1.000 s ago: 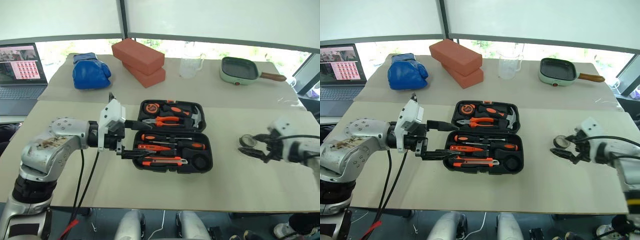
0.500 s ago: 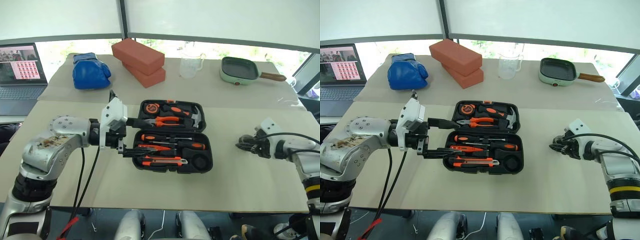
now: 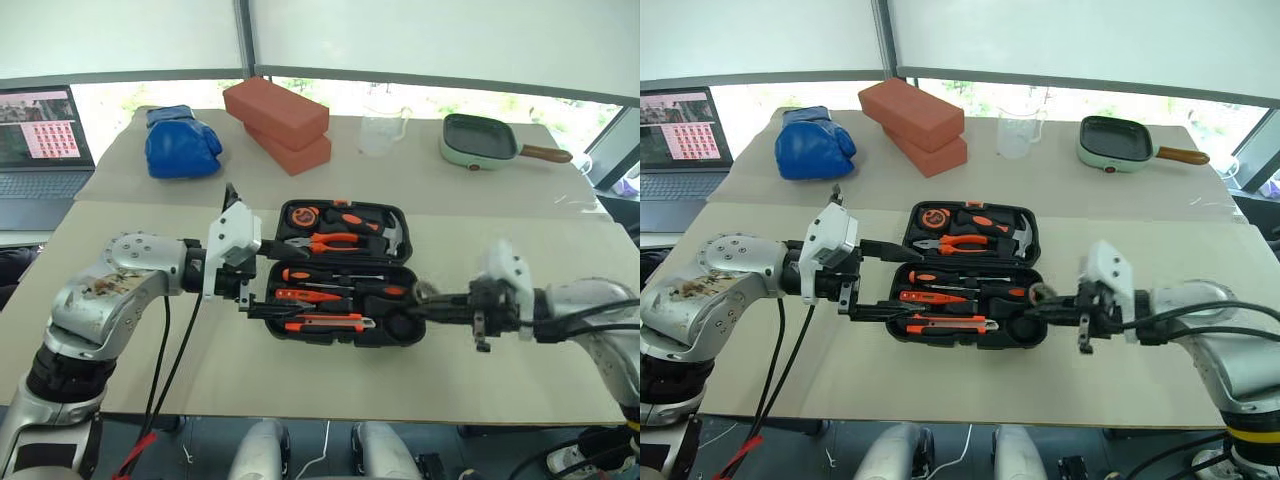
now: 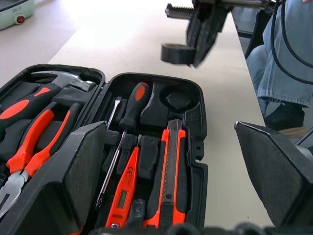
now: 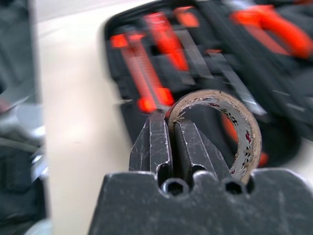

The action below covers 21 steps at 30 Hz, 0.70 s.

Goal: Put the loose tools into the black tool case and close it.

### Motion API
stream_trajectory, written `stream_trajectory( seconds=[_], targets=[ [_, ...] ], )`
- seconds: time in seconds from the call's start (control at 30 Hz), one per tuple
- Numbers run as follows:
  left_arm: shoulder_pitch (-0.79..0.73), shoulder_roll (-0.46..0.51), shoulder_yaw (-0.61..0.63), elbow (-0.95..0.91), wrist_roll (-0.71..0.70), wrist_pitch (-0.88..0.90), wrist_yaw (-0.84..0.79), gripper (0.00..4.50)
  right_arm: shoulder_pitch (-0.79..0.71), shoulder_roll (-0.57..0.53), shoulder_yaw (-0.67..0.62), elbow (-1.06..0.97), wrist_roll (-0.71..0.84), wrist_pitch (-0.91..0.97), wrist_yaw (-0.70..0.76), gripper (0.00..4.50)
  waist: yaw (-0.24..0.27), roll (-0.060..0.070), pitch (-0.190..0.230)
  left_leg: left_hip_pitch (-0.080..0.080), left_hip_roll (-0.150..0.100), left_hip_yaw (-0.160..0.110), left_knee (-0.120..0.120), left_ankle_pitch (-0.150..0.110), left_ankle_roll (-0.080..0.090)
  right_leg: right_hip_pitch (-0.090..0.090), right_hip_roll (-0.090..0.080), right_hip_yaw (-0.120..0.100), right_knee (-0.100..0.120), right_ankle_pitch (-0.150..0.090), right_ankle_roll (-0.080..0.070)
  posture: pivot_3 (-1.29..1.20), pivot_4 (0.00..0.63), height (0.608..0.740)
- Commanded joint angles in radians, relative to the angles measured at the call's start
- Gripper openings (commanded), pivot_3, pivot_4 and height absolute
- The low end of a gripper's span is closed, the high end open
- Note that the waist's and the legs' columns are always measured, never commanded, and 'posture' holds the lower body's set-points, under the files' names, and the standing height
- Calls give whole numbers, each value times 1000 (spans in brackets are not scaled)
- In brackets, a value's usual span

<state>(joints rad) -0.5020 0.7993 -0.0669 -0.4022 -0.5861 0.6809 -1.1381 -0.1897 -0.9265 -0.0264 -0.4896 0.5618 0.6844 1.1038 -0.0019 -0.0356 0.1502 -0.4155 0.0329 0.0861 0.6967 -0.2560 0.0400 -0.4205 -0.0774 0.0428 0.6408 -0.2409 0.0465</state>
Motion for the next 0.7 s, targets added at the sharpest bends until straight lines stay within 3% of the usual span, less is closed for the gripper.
stream_trajectory(
  seconds=[0.03,0.27,0.67,0.7],
  targets=[
    [-8,4,-6,-10,8,-23,-6,4500,-18,-14,42,-41,-42,-10,-26,36,2,0,0,0,0,0,0,0,0,0,0,0,0,0,0,0,150,738],
    [-10,-5,-14,0,17,-36,-5,4500,-16,-1,166,10,-184,-79,-56,36,3,0,0,0,-1,0,0,0,0,-1,1,0,0,0,0,0,150,738],
    [-14,-10,-19,8,29,-46,-4,4500,0,-23,193,-5,-256,-88,-67,36,8,0,0,0,-1,0,0,0,0,-1,1,0,0,0,0,0,150,738],
    [-14,-10,-20,9,30,-46,-4,4500,-2,-20,186,-17,-241,-77,-65,791,9,0,0,0,-1,0,0,0,0,-1,1,0,0,0,0,0,150,738]
  ],
)
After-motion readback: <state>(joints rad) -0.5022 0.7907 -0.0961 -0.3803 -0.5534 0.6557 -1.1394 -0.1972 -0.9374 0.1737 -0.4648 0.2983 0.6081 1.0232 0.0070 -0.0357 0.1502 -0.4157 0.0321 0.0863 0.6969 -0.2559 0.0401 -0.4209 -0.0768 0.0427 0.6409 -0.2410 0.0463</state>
